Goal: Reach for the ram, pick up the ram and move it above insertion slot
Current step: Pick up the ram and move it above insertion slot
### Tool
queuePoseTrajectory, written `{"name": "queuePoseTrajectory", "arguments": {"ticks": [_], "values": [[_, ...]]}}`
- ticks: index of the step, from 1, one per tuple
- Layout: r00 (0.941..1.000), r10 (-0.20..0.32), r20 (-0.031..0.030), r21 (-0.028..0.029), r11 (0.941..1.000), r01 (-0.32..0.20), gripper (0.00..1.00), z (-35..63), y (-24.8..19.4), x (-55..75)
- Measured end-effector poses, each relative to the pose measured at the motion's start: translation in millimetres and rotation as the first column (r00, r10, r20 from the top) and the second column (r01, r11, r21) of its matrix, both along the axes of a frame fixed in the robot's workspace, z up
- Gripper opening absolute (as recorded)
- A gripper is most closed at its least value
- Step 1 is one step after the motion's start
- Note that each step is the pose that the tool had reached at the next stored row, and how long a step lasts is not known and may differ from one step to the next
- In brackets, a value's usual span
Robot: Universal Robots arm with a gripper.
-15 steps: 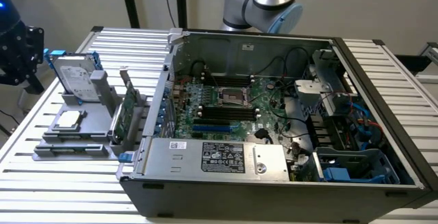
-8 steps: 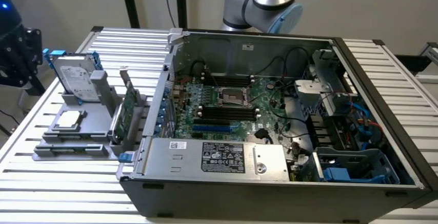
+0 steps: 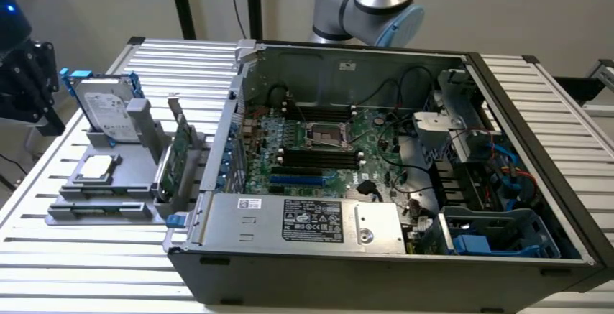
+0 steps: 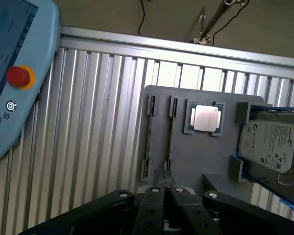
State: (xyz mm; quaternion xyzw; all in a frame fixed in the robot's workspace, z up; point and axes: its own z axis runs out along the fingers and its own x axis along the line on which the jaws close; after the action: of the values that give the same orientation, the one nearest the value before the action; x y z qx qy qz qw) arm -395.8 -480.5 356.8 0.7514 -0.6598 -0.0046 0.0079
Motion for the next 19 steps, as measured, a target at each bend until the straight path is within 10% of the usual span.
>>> {"name": "queuePoseTrajectory", "arguments": {"ticks": [4, 12, 19], "values": [[1.0000, 0.000, 0.0050, 0.0000, 1.0000, 0.000, 0.11, -0.1, 0.0, -0.8], [0.9999, 0.000, 0.0152, 0.0014, 1.0000, 0.000, 0.42, -8.6, -0.2, -1.5], [0.9999, 0.000, 0.0158, 0.0015, 1.0000, 0.000, 0.42, -21.4, -2.2, -2.3]]}}
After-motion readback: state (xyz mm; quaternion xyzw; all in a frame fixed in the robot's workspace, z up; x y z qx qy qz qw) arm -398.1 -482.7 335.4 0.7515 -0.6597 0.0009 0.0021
